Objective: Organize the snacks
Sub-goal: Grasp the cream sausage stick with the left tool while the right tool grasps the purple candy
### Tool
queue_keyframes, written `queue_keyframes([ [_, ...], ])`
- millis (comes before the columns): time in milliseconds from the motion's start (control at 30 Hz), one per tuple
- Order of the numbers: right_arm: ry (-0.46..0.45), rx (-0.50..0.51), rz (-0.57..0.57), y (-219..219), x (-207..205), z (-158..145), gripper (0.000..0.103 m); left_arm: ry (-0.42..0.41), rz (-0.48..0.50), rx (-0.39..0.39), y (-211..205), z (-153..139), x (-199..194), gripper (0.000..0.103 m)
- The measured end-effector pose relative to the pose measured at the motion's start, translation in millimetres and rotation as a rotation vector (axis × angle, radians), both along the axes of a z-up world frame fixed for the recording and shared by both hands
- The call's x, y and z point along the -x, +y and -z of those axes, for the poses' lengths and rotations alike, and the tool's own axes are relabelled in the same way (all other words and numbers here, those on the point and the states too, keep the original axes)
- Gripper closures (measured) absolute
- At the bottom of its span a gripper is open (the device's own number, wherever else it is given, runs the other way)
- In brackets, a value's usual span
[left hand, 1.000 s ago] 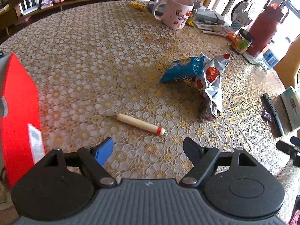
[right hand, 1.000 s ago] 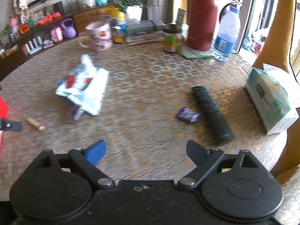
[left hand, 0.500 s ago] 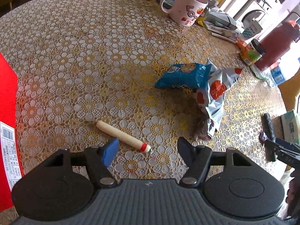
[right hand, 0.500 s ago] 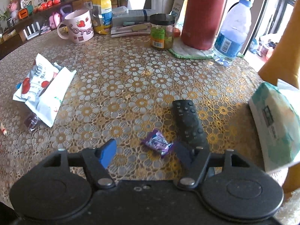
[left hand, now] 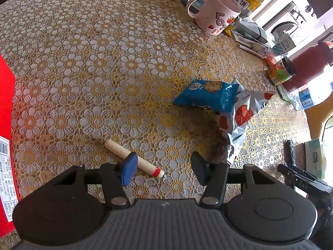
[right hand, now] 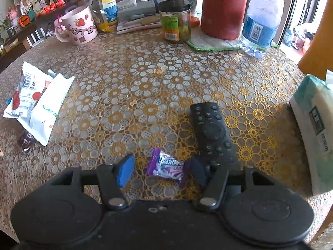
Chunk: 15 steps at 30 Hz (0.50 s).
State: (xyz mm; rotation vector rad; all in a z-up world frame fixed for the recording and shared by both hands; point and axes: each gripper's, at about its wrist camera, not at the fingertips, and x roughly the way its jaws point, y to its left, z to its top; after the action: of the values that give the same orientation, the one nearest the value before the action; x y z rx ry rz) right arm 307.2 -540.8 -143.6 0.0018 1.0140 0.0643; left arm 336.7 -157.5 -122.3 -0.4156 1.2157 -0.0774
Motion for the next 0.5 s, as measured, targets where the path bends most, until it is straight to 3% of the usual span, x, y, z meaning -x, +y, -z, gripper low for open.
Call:
queue_keyframes([
  [100, -0.012, 0.007, 0.014, 0, 3, -1, 0.064, 0.006, -0.003, 0.006, 1, 2, -1, 0.051],
  [267, -0.043, -0.008, 0.033, 0, 13, -2, 0.079, 0.026, -0.015, 0.032, 1, 7, 0, 0.053],
  [367, -0.049, -0.016, 0.036, 3, 18, -3, 0.080, 0.044, -0.022, 0.060, -1, 12, 1, 0.059],
  [500, -0.055, 0.002, 0.018, 13, 25, -4, 0.081, 0.046, -0.047, 0.037, -1, 13, 3, 0.061],
])
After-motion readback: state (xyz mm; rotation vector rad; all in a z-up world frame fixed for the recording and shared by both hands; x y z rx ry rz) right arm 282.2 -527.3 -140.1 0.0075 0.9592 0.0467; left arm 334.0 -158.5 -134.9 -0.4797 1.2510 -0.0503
